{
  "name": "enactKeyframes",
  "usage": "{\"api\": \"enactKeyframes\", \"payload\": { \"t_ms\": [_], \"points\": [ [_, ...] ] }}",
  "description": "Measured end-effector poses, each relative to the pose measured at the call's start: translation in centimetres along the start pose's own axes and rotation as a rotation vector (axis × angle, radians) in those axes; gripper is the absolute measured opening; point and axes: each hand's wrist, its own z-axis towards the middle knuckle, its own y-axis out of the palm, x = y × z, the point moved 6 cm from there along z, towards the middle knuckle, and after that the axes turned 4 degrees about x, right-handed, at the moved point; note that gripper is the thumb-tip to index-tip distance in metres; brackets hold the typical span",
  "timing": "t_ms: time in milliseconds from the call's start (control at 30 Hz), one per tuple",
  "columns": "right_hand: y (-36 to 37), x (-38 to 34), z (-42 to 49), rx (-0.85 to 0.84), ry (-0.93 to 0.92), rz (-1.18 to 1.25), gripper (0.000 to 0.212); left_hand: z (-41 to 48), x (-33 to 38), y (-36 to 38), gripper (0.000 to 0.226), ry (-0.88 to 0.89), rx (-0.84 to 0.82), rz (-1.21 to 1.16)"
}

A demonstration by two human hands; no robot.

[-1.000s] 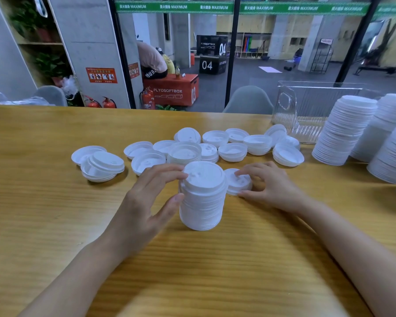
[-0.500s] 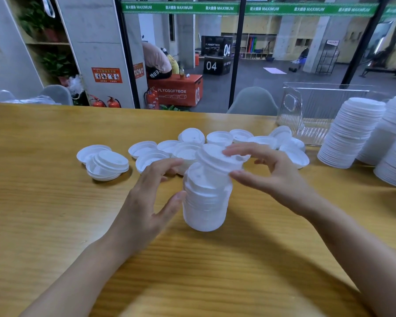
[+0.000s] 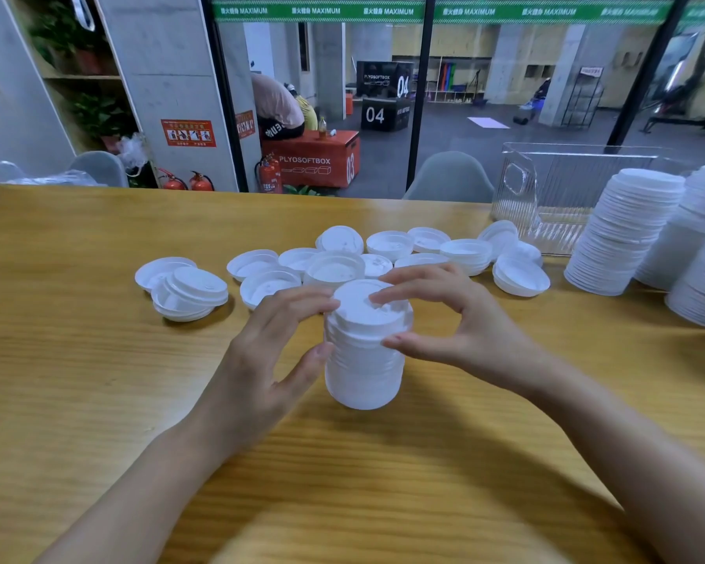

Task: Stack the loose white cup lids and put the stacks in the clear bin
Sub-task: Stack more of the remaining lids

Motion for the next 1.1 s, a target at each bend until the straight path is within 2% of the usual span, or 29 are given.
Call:
{"api": "enactKeyframes", "payload": {
  "t_ms": [233, 300, 367, 433, 500, 633, 867, 1000, 1100],
  "points": [
    [-0.2, -0.2, 0.1, -0.006, 0.001, 0.0, 0.044, 0.0, 0.0, 0.0, 0.029, 0.0, -0.002, 0.013],
    [-1.4, 0.2, 0.3, 0.073, 0.041, 0.046, 0.045, 0.0, 0.0, 0.0, 0.029, 0.0, -0.002, 0.008],
    [-3.1, 1.7, 0.5, 0.212, 0.104, 0.056, 0.034, 0.0, 0.0, 0.0, 0.03, -0.001, -0.001, 0.006],
    [-4.3, 4.4, 0.7, 0.337, 0.164, -0.043, 0.021, 0.0, 0.0, 0.0, 0.029, -0.006, -0.002, 0.002],
    [-4.8, 7.2, 0.9, 0.383, 0.223, -0.18, 0.018, 0.0, -0.1, 0.0, 0.029, -0.008, -0.005, -0.001],
    [-4.0, 11.2, 2.6, 0.271, 0.329, -0.447, 0.026, 0.0, 0.0, 0.0, 0.029, 0.004, -0.003, -0.007],
    [-0.8, 12.9, 5.8, 0.043, 0.319, -0.806, 0.032, 0.0, -0.1, 0.0, 0.029, -0.008, -0.011, -0.017],
    [-1.0, 12.8, 5.5, 0.082, 0.314, -0.883, 0.025, 0.0, -0.1, -0.1, 0.03, -0.011, -0.011, -0.019],
    [-2.0, 11.2, 4.5, 0.191, 0.315, -0.703, 0.02, 0.0, -0.1, -0.1, 0.029, -0.007, -0.01, -0.017]
  ]
}}
